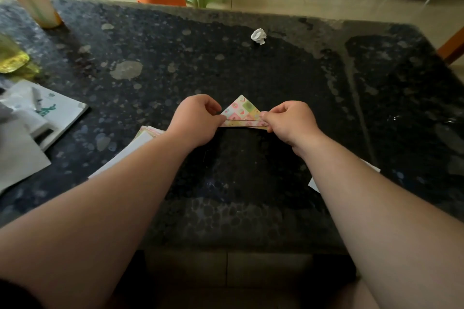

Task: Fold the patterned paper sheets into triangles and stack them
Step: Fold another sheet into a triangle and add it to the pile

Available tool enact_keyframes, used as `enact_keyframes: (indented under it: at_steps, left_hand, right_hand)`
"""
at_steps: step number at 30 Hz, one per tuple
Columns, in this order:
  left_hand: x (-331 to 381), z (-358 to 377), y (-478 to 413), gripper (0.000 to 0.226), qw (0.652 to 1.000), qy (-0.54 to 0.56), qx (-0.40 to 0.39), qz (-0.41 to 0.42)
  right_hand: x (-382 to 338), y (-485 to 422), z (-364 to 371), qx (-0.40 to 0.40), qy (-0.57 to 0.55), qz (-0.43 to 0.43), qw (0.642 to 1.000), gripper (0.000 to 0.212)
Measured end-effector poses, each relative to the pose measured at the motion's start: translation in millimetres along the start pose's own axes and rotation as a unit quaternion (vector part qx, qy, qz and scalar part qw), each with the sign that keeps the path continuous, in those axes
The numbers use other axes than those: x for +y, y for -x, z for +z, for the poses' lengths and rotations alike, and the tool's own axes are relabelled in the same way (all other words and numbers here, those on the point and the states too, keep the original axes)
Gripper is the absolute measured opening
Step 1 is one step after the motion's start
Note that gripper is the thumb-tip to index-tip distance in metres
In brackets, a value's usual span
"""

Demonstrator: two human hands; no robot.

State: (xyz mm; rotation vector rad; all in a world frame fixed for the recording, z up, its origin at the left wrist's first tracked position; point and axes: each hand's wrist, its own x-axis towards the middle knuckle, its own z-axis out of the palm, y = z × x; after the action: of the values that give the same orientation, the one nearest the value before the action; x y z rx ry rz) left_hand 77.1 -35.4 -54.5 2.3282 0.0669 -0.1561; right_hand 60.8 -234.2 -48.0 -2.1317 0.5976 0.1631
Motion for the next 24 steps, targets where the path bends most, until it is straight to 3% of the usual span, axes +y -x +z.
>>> enact_keyframes:
  at_steps: [9, 12, 16, 20, 24]
  left_hand:
    - [9.0, -21.4, -2.6, 0.002, 0.998, 0.048, 0.041, -0.016]
    - [7.9, -41.5, 3.8, 0.008, 0.996, 0.066, 0.06, -0.021]
    - [-13.3, -78.8, 20.4, 0.008, 0.998, -0.043, 0.02, -0.031]
    - [-44.2, -99.3, 40.4, 0.012, 0.978, -0.189, -0.05, -0.065]
    - [-72.9, -117.4, 63.6, 0.039, 0.966, -0.236, -0.082, -0.068]
  right_hand:
    - [-0.6, -2.0, -3.6, 0.036, -0.007, -0.042, 0.998, 0.011]
    - [-3.4, 3.6, -3.6, 0.041, -0.001, -0.078, 0.996, 0.01]
    - [-12.2, 19.8, 4.6, -0.007, 0.036, -0.118, 0.992, 0.011]
    - [-20.7, 43.3, 25.4, -0.087, 0.071, -0.157, 0.981, 0.016]
    - [-31.0, 72.3, 49.7, -0.161, 0.139, -0.191, 0.958, 0.01]
